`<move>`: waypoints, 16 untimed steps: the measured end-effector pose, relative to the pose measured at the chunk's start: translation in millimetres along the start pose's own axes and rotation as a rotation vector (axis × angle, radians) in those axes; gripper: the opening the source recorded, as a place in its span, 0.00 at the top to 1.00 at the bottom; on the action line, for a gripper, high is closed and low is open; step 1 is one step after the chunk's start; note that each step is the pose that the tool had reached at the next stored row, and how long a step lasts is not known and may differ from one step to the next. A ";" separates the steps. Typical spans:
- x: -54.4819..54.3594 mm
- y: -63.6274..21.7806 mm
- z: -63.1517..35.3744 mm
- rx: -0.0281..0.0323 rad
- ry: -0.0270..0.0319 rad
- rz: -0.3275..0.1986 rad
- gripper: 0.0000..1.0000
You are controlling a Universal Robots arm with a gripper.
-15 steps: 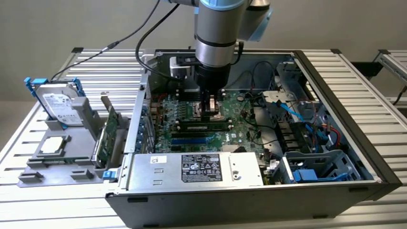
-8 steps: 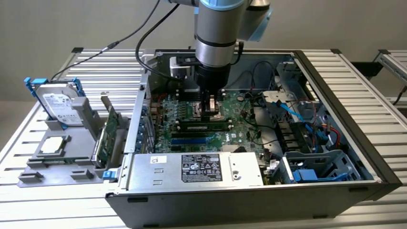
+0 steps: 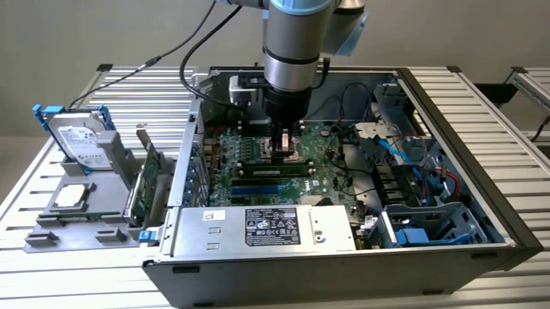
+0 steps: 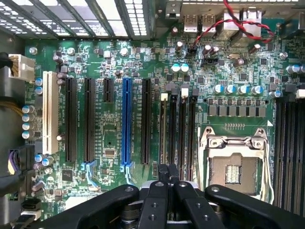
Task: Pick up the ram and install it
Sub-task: 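Press down the ram until it locks into place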
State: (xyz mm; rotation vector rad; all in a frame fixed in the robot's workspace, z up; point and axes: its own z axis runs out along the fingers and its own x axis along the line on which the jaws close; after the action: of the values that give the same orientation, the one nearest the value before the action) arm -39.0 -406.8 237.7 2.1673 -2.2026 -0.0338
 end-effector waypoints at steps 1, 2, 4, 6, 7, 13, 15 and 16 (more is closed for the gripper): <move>0.0 0.0 0.0 -0.0003 -0.0008 0.015 0.89; 0.0 0.0 0.0 -0.0007 -0.0017 0.033 0.89; 0.0 0.0 0.0 -0.0014 -0.0034 0.067 0.89; 0.0 0.0 0.0 -0.0021 -0.0053 0.101 0.89; 0.0 0.0 0.0 -0.0025 -0.0061 0.119 0.89; 0.0 0.0 0.0 -0.0047 -0.0115 0.221 0.89; 0.0 0.0 0.0 -0.0054 -0.0131 0.254 0.89; 0.0 0.0 0.0 -0.0057 -0.0140 0.270 0.89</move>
State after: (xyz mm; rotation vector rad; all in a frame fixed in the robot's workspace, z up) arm -39.0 -406.8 237.7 1.8530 -2.4770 -0.0442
